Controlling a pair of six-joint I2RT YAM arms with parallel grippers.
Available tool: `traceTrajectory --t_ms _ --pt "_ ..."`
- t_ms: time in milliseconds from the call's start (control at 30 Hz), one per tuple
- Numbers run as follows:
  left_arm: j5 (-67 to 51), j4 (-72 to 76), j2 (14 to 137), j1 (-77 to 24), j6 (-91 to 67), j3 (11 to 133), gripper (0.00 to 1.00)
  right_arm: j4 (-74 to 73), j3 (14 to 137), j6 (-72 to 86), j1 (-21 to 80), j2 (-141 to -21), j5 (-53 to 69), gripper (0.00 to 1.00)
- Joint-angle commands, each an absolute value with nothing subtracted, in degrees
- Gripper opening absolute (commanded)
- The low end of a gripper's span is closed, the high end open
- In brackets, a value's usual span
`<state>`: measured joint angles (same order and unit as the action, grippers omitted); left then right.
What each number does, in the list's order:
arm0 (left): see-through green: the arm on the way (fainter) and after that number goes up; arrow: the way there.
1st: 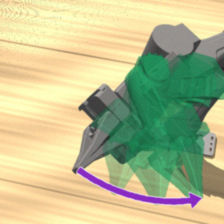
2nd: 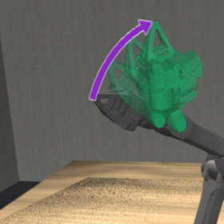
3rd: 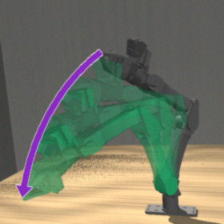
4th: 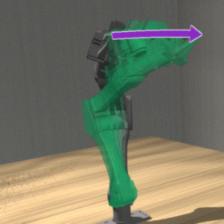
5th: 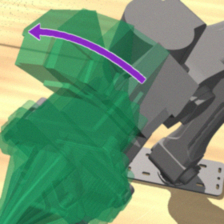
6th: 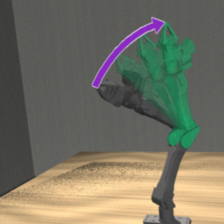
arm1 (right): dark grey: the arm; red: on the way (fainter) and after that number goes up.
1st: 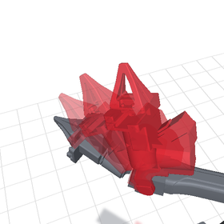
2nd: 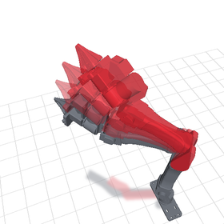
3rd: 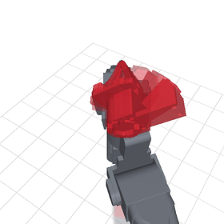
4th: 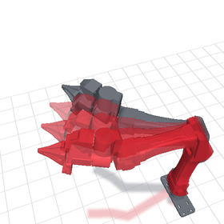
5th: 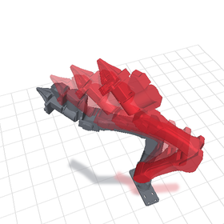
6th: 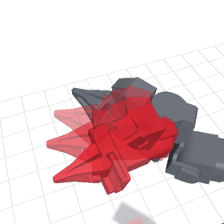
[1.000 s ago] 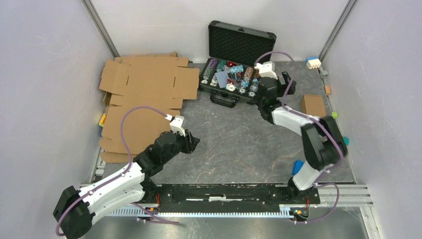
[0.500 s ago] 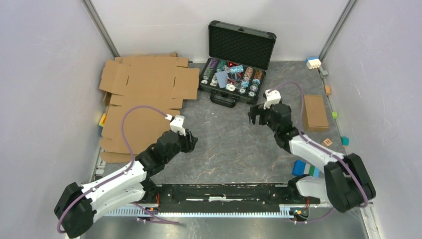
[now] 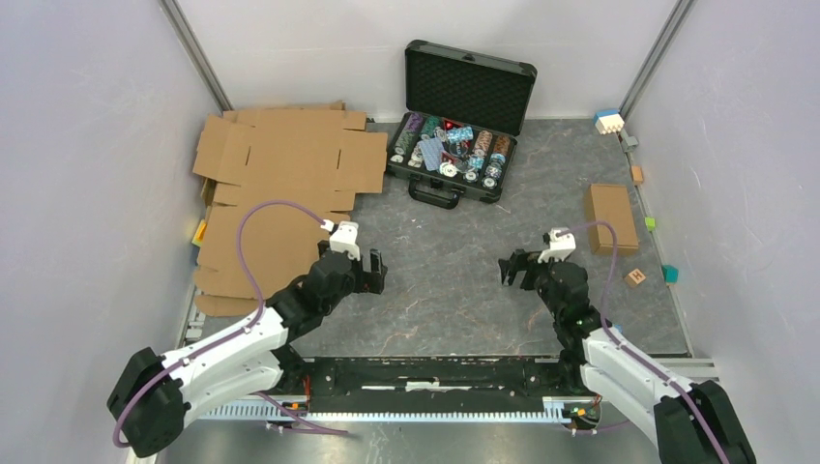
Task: Fold the paper box
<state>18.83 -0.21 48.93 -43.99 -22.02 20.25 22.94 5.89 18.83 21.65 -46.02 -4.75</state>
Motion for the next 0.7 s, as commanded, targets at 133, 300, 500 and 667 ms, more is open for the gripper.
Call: traceTrajectory --t_ms 133,300,500,667 --pt "30.5 -5.5 54.6 -43.8 -20.4 28.3 1.0 29.2 0.4 24.8 21.7 -44.3 -9.7 0.98" --pt "35.4 -7.6 58.2 -43.2 -20.5 31.6 1.0 30.3 0.3 25.2 21.7 -44.7 -7.6 0.98" --pt "33.9 -7.6 60.7 -43.1 -23.0 33.1 1.0 29.5 0.4 24.0 21.7 -44.6 -9.0 0.98" --pt "38.5 1.3 58.1 -42.2 -17.6 29.1 1.0 30.7 -1.3 17.6 21.6 -44.6 -19.3 0.98"
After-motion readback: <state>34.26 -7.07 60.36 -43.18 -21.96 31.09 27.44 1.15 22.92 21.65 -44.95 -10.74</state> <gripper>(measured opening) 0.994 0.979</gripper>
